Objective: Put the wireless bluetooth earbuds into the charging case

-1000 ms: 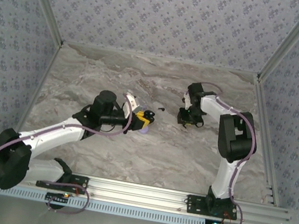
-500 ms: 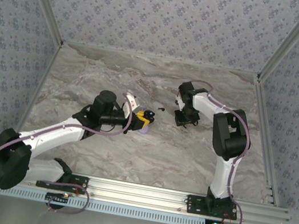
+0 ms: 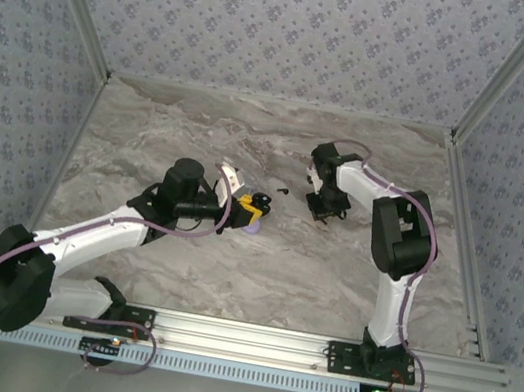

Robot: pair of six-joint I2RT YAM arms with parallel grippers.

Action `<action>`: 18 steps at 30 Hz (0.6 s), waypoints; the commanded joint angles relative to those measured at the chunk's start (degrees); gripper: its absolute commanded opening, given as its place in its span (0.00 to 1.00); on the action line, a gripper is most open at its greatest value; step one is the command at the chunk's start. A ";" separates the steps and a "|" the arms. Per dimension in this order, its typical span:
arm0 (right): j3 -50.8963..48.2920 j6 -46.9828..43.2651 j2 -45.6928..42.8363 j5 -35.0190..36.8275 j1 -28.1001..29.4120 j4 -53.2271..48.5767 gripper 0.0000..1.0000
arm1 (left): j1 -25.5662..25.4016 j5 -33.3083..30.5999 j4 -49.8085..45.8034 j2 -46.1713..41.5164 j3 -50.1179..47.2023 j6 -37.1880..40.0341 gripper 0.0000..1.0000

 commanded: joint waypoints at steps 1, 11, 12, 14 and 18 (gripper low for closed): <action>-1.50 3.29 -0.51 -3.06 -2.13 -0.84 0.20 | -0.34 -0.20 1.36 -0.44 1.79 -0.41 0.14; -8.04 7.40 -10.30 -23.51 -8.04 8.65 0.20 | -0.61 -3.11 5.59 1.71 1.35 -3.77 0.13; -8.81 7.97 -11.29 -25.19 -8.59 9.77 0.19 | -0.76 -4.05 6.23 2.06 1.22 -4.34 0.13; -10.23 8.98 -13.31 -28.81 -9.42 11.77 0.19 | -0.87 -6.02 7.68 2.75 0.96 -5.52 0.13; -12.46 10.63 -17.23 -34.74 -10.29 15.68 0.20 | -1.44 -9.65 11.74 4.47 0.36 -8.51 0.13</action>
